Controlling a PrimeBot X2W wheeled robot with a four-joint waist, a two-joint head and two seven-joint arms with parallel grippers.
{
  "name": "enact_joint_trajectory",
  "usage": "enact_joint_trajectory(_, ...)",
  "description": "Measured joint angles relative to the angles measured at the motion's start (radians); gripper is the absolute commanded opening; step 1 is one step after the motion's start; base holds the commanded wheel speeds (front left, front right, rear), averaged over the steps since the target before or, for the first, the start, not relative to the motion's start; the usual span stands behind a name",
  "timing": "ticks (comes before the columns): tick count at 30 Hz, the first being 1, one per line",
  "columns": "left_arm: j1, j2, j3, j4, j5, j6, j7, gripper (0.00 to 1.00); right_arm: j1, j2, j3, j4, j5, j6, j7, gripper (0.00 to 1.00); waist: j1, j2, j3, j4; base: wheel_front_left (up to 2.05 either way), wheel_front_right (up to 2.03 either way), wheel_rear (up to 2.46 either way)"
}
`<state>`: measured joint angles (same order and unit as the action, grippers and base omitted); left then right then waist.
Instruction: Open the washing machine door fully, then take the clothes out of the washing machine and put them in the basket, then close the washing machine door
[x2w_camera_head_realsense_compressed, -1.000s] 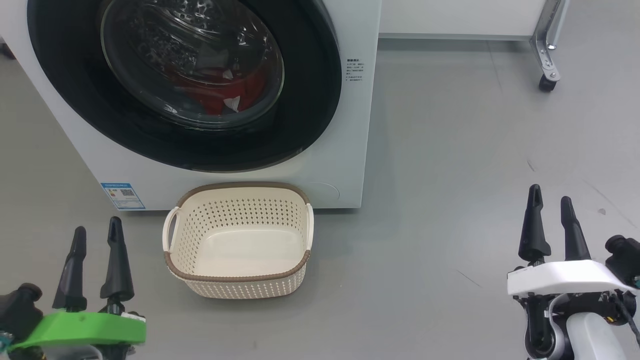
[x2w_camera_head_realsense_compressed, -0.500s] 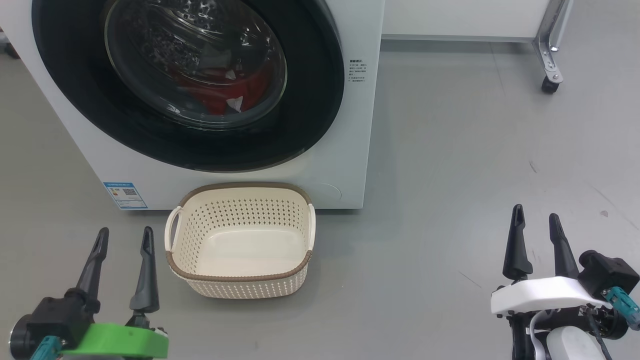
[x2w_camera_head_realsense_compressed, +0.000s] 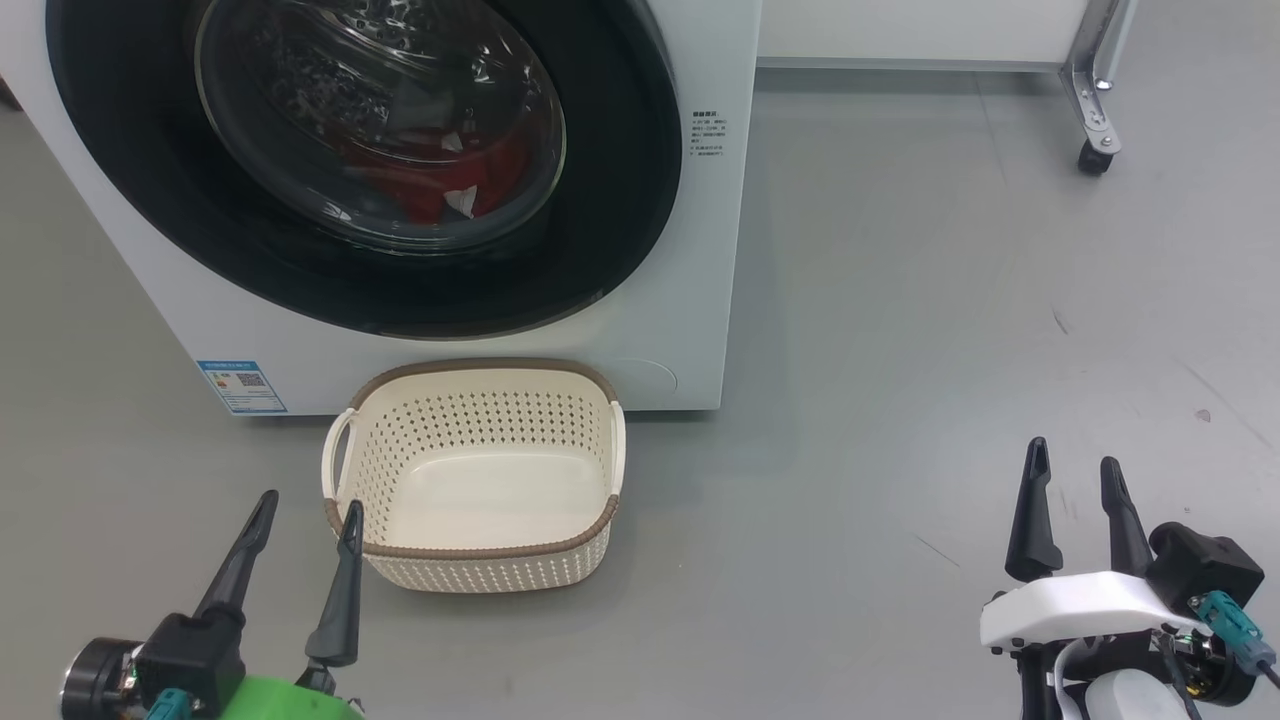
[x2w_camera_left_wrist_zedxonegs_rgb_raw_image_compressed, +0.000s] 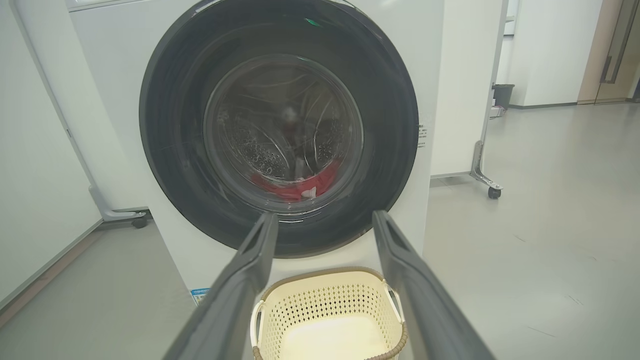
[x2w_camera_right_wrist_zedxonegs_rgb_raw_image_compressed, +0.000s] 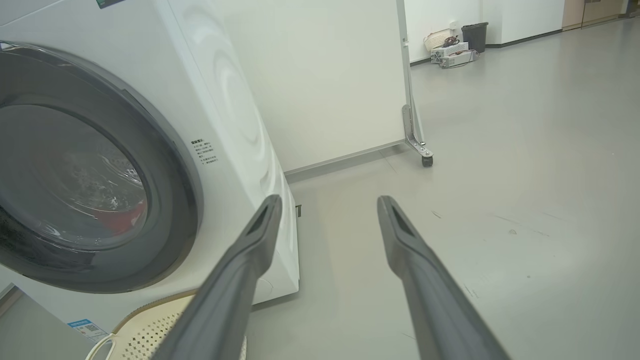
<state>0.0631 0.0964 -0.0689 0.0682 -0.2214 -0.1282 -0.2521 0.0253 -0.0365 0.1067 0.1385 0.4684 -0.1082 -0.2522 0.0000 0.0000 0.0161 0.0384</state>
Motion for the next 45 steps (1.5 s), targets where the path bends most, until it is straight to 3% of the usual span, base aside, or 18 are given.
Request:
enact_joint_trajectory(10,0.0,-0.007,-0.008,0.059,0.012,0.0,0.0,1.0,-0.002,0.0,0.004,0.028,-0.016,-0.002,0.0,1.0,0.0,0.0,0.009,-0.006,0.0,0.0,0.0)
enact_joint_trajectory(24,-0.001,-0.017,0.002,0.146,0.014,0.0,0.0,1.0,-0.018,-0.008,0.077,0.081,-0.128,0.001,0.0,1.0,0.0,0.0,0.014,-0.005,0.0,0.0,0.0)
enact_joint_trajectory(45,-0.01,-0.029,0.02,0.193,0.028,0.0,0.0,1.0,-0.036,-0.008,0.095,0.132,-0.146,0.019,0.0,1.0,0.0,0.0,0.005,-0.004,0.0,0.0,0.0)
